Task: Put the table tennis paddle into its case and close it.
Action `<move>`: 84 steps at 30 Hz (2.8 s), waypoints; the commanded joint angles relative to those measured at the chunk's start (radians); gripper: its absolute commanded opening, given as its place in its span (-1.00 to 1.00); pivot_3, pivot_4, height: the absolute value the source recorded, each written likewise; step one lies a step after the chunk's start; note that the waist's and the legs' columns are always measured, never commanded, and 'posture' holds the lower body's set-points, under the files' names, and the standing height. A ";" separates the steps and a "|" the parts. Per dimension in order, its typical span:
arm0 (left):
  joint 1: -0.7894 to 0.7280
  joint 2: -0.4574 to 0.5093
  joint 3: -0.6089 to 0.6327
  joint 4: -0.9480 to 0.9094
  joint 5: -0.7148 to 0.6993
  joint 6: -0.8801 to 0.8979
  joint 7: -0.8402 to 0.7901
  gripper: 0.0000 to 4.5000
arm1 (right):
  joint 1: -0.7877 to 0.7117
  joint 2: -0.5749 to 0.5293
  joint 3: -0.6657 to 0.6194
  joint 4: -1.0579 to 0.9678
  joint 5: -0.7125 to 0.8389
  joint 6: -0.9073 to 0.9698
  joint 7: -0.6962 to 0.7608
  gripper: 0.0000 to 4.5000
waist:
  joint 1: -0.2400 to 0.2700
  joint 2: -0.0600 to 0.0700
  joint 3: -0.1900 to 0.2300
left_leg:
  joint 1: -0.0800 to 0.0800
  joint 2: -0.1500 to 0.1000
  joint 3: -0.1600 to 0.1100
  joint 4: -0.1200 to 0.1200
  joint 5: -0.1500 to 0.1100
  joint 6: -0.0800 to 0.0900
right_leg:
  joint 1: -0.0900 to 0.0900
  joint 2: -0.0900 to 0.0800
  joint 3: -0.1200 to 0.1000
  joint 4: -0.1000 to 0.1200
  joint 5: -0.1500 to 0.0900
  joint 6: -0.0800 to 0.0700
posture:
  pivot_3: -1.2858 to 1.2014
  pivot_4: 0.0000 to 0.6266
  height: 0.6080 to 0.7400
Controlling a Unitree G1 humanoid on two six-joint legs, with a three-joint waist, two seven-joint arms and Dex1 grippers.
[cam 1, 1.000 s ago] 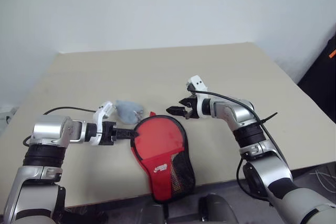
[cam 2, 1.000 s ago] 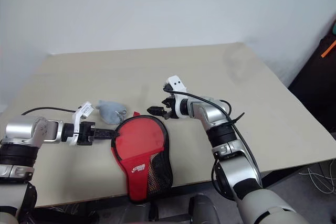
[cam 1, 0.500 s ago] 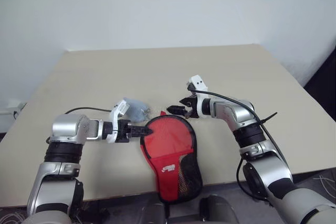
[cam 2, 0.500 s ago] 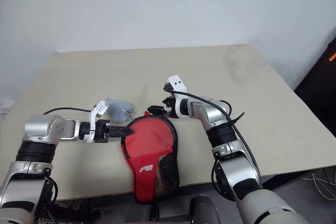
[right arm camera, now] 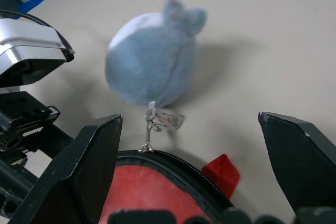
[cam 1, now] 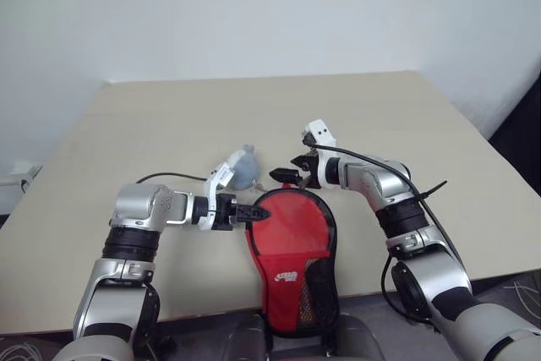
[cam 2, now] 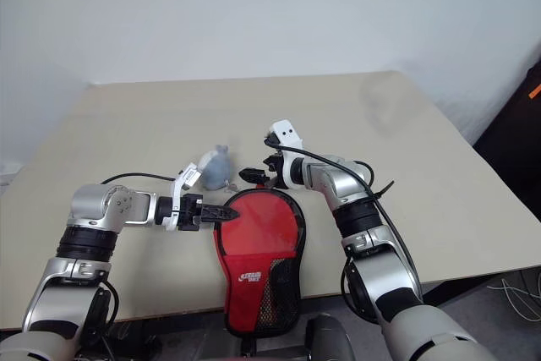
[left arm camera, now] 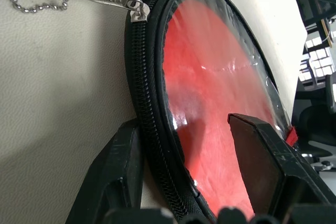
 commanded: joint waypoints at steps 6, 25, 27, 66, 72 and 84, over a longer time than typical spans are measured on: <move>0.059 0.123 -0.031 -0.134 0.037 -0.224 -0.042 0.15 | -0.008 -0.008 -0.018 -0.009 0.005 -0.036 -0.014 1.00 | -0.011 0.000 0.000 | 0.000 0.001 0.001 0.000 0.000 0.000 | -0.002 0.001 0.000 0.000 0.000 -0.002 | 0.03 -1.00 0.21; 0.175 0.220 -0.075 -0.356 0.062 -0.539 -0.140 0.99 | -0.087 0.002 -0.096 0.146 0.023 -0.107 -0.085 1.00 | -0.013 0.001 0.001 | -0.001 0.002 0.002 -0.003 0.000 -0.001 | -0.005 0.001 0.001 -0.001 0.000 -0.004 | 0.03 -1.00 0.21; 0.200 0.221 -0.127 -0.395 0.107 -0.611 -0.144 0.99 | -0.124 0.000 -0.129 0.215 0.018 -0.137 -0.127 1.00 | -0.013 0.001 0.001 | -0.001 0.002 0.003 -0.003 0.000 -0.001 | -0.005 0.001 0.001 0.000 0.000 -0.004 | 0.03 -1.00 0.21; 0.282 0.075 -0.393 -0.329 0.449 -0.856 -0.033 -0.20 | -0.467 0.361 -0.132 0.827 -0.107 -0.411 -0.125 1.00 | -0.013 0.003 -0.005 | 0.002 0.002 -0.002 -0.003 0.000 -0.001 | -0.001 0.002 -0.002 -0.002 0.000 -0.005 | 0.03 -1.00 0.21; 0.296 0.085 -0.380 -0.349 0.435 -0.842 -0.036 -0.20 | -0.454 0.376 -0.147 0.866 -0.113 -0.362 -0.101 1.00 | -0.013 0.002 -0.006 | 0.002 0.002 -0.001 -0.003 0.000 -0.001 | -0.001 0.002 -0.001 -0.002 0.000 -0.004 | 0.03 -1.00 0.21; 0.312 0.093 -0.361 -0.365 0.433 -0.829 -0.033 -0.20 | -0.411 0.383 -0.019 0.886 -0.246 -0.327 -0.030 1.00 | -0.014 0.002 -0.006 | 0.002 0.002 -0.001 -0.004 0.000 -0.001 | -0.002 0.002 -0.001 -0.001 0.000 -0.005 | 0.03 -1.00 0.21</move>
